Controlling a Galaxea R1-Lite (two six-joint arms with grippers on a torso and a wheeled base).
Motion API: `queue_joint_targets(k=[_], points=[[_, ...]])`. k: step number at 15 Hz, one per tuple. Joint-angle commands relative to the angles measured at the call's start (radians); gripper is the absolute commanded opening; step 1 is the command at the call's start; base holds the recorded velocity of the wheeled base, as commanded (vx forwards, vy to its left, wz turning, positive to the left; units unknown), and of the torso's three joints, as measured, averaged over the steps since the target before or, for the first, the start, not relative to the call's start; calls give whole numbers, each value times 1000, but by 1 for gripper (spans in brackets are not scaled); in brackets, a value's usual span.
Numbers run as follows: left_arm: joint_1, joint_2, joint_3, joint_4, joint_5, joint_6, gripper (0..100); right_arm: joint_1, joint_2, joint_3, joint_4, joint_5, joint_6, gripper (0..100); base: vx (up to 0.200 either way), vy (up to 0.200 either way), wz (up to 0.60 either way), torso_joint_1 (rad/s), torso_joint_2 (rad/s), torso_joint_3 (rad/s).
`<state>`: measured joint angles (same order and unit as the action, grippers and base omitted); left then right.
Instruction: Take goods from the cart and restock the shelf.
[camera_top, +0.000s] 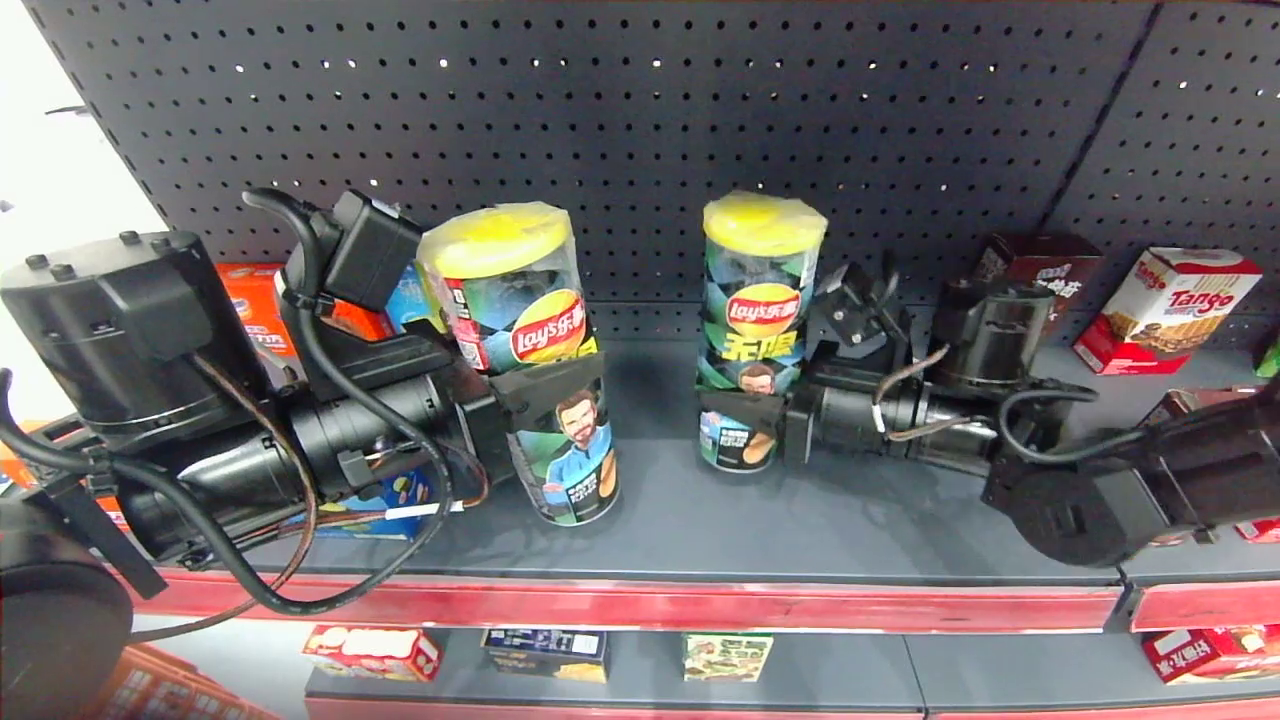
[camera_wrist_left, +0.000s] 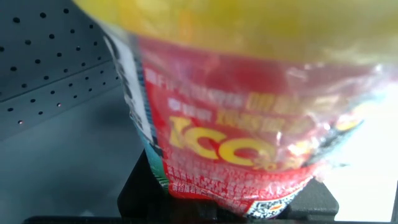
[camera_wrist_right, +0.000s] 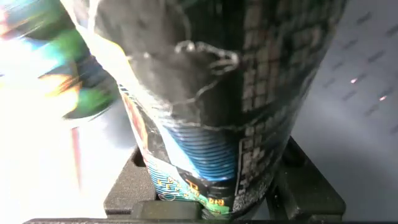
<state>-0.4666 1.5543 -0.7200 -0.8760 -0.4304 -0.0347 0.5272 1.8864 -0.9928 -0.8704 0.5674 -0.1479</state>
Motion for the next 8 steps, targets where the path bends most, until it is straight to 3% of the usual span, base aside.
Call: queue_joint_targets(k=[1, 8], points=[[0, -2, 10, 0, -1, -1, 0, 65, -130, 187, -87, -21, 4, 0, 0, 0, 0, 0, 0, 0], [3, -6, 31, 0, 1, -1, 0, 85, -44, 295, -279, -47, 7, 0, 0, 0, 0, 0, 0, 0]])
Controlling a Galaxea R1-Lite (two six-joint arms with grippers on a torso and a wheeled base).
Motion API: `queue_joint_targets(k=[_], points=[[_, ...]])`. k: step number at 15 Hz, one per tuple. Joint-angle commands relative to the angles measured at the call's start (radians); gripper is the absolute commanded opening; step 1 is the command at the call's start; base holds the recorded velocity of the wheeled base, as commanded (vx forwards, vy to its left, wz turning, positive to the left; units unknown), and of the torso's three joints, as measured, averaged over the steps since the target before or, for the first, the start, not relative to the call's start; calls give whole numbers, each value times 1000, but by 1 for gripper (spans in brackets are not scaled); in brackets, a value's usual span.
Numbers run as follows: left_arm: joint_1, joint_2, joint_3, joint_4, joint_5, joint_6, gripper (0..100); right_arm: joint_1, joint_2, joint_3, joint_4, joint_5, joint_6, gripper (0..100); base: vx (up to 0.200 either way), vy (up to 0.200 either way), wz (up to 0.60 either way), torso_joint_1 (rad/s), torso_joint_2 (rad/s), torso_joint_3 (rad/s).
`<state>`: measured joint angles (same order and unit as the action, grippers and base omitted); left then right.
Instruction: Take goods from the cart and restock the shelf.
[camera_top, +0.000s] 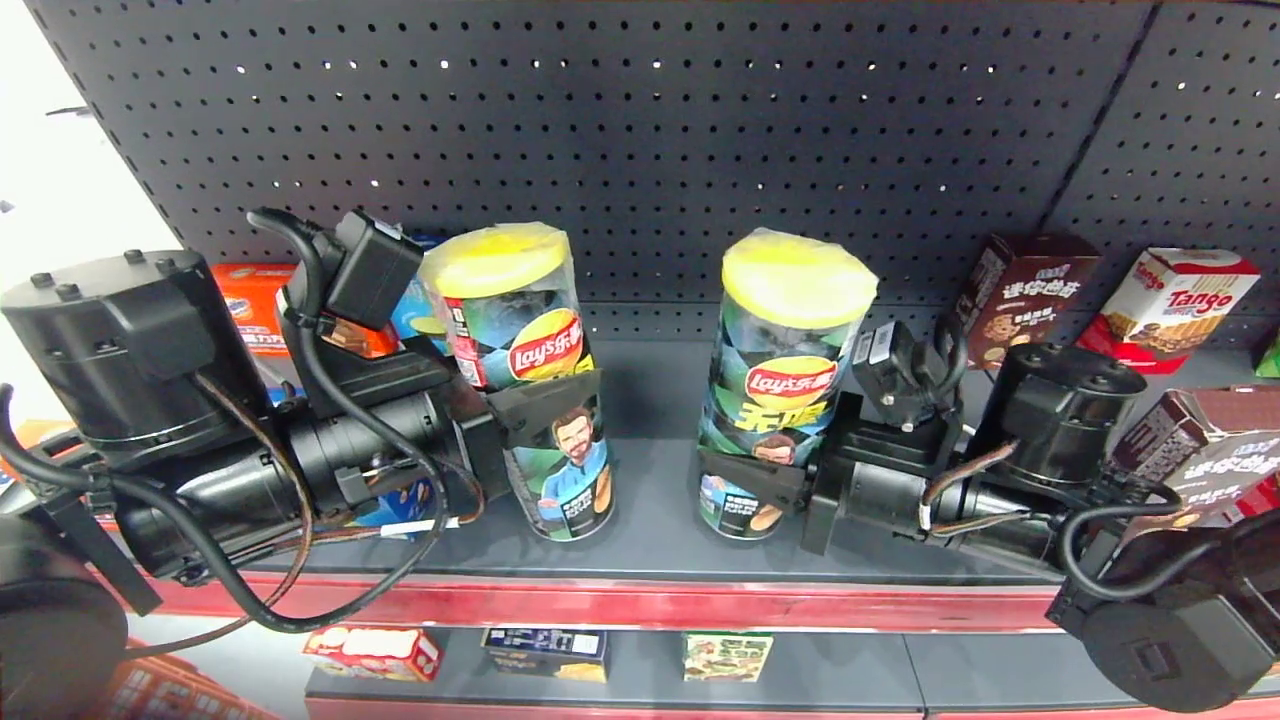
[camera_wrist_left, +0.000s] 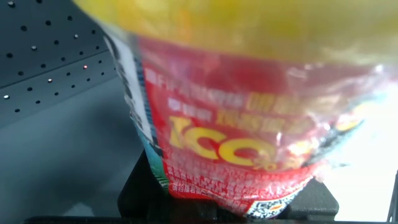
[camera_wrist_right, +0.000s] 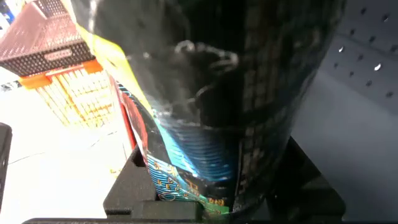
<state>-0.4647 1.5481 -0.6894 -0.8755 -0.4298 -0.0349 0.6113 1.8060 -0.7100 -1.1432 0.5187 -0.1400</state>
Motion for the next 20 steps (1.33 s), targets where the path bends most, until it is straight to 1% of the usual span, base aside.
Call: queue_joint_targets(k=[1, 6, 10, 11, 15, 18, 20], points=[[1, 0, -1, 0, 0, -2, 0, -2, 56, 17, -21, 1, 0, 0, 0, 0, 0, 0, 0, 0], [12, -2, 2, 0, 0, 0, 0, -36, 105, 17, -63, 10, -1, 0, 0, 0, 0, 0, 0, 0], [12, 0, 1, 0, 0, 0, 0, -47, 107, 20, -64, 35, -3, 0, 0, 0, 0, 0, 0, 0], [12, -2, 2, 0, 0, 0, 0, -47, 107, 23, -64, 37, -1, 100, 0, 0, 0, 0, 0, 0], [12, -2, 10, -2, 0, 0, 0, -53, 82, 57, -70, 32, -9, 100, 0, 0, 0, 0, 0, 0], [14, -3, 11, -2, 0, 0, 0, -54, -7, 124, -90, 26, 0, 100, 0, 0, 0, 0, 0, 0], [14, -3, 10, -2, 0, 0, 0, -82, -97, 175, -81, 17, 13, 100, 0, 0, 0, 0, 0, 0]])
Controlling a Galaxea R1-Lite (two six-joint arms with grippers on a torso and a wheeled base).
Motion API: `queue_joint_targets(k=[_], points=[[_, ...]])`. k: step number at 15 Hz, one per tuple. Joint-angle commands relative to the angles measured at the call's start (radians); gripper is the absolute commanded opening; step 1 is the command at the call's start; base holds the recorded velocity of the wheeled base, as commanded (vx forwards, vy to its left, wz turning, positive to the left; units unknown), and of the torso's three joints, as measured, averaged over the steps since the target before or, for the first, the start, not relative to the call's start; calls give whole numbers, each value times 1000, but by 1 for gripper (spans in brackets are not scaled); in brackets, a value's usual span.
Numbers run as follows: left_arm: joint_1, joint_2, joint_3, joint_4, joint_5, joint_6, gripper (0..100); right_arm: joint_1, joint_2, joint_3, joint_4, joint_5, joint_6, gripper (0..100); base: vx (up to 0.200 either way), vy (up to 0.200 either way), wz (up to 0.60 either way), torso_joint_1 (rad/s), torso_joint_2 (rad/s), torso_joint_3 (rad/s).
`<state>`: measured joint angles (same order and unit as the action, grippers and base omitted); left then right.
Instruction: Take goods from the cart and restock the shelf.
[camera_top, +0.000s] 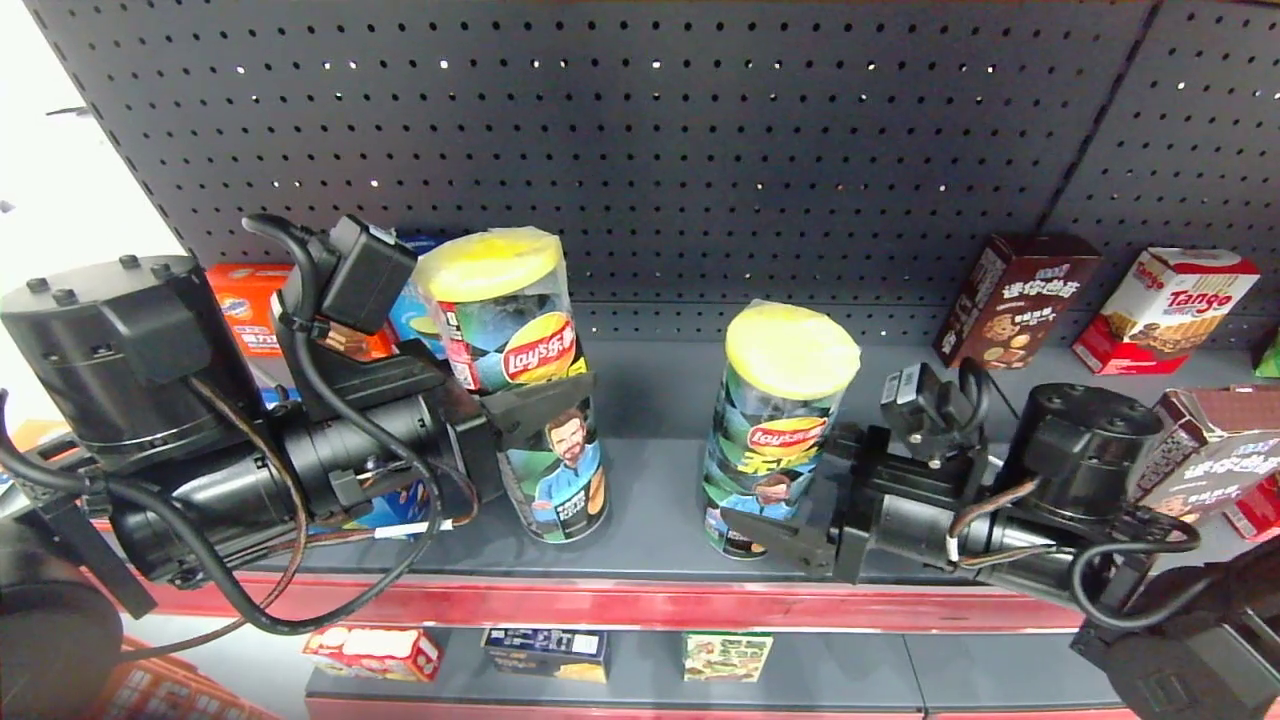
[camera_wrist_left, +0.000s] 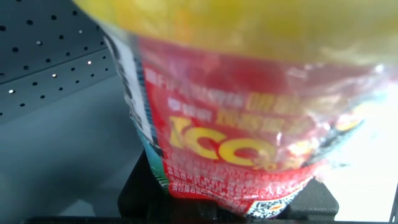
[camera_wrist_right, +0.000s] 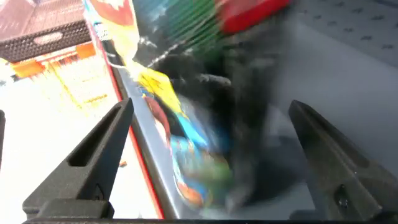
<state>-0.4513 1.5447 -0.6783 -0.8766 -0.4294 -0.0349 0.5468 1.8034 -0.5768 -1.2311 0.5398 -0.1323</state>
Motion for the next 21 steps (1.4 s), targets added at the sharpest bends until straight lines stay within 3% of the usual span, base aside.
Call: queue_joint_targets(k=[1, 6, 8, 13, 16, 21], points=[[-1, 0, -1, -1, 0, 0, 0, -19, -127, 51, 10, -6, 5, 100, 0, 0, 0, 0, 0, 0], [-3, 0, -3, -1, -2, 1, 0, -33, -472, 110, 265, -135, 13, 100, 0, 0, 0, 0, 0, 0], [-3, -1, -6, -1, -3, 1, 0, -41, -670, 110, 443, -224, 16, 100, 0, 0, 0, 0, 0, 0], [-12, -8, -15, -18, -5, 1, 0, -36, -1116, 276, 918, -606, 105, 100, 0, 0, 0, 0, 0, 0], [-12, -8, -15, -21, -5, 1, 0, -76, -1325, 382, 1065, -646, 106, 100, 0, 0, 0, 0, 0, 0], [-12, -9, -4, -21, -22, 1, 0, -419, -1535, 575, 1148, -646, 103, 100, 0, 0, 0, 0, 0, 0]])
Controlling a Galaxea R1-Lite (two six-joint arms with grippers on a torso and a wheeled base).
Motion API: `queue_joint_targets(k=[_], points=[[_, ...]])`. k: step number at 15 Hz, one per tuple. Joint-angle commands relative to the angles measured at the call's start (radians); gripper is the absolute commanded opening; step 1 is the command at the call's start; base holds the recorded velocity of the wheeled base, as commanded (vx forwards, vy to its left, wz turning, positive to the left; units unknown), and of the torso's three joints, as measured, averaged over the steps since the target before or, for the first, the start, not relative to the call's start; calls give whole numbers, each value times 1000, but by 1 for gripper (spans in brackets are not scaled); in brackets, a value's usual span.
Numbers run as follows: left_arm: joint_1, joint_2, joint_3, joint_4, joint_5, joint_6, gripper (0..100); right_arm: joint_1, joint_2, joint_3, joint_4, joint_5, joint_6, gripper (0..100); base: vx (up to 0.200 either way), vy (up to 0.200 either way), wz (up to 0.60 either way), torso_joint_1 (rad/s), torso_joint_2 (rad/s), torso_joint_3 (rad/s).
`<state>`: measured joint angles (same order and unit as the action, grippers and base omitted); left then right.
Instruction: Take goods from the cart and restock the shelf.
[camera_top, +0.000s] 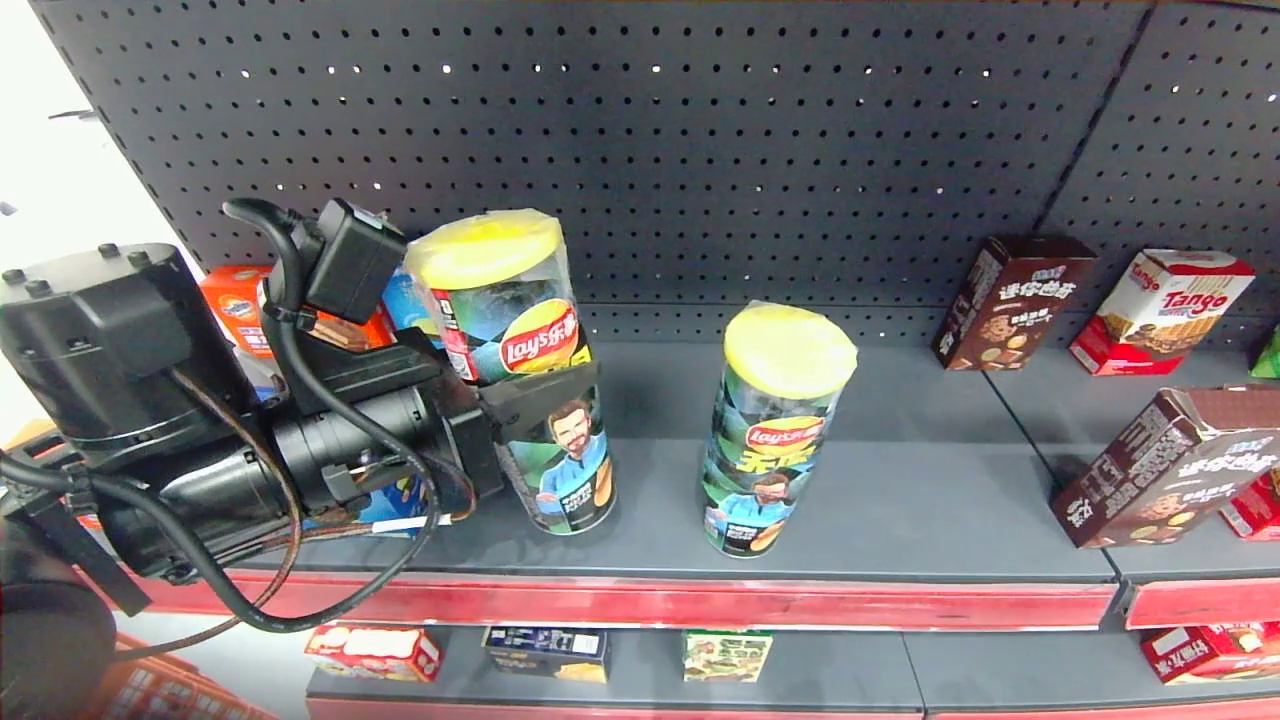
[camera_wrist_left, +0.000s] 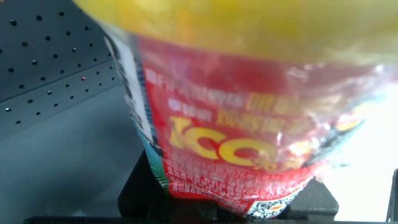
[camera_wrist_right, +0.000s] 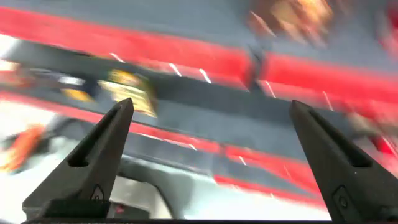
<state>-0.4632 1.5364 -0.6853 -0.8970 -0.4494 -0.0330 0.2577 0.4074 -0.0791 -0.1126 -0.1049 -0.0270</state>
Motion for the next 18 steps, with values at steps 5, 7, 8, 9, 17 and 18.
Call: queue_joint_targets(k=[5, 7, 8, 9, 17, 18], points=[[-3, -1, -8, -2, -3, 1, 0, -319, -322, 61, 86, 56, -5, 100, 0, 0, 0, 0, 0, 0], [-3, -1, -8, -2, -3, 2, 0, -319, -320, 62, 80, 19, -10, 100, 0, 0, 0, 0, 0, 0], [-3, -1, -10, -2, -3, 2, 0, -317, -323, 62, 82, 25, -8, 100, 0, 0, 0, 0, 0, 0], [-3, -1, -10, -2, -3, 4, 0, -301, -334, 61, 85, 65, -10, 100, 0, 0, 0, 0, 0, 0], [-22, -9, 6, 0, -2, 4, 0, -258, -403, 76, 122, 76, 10, 100, 0, 0, 0, 0, 0, 0], [-22, -9, 6, 0, 0, 4, 0, -258, -403, 76, 122, 76, 10, 100, 0, 0, 0, 0, 0, 0]])
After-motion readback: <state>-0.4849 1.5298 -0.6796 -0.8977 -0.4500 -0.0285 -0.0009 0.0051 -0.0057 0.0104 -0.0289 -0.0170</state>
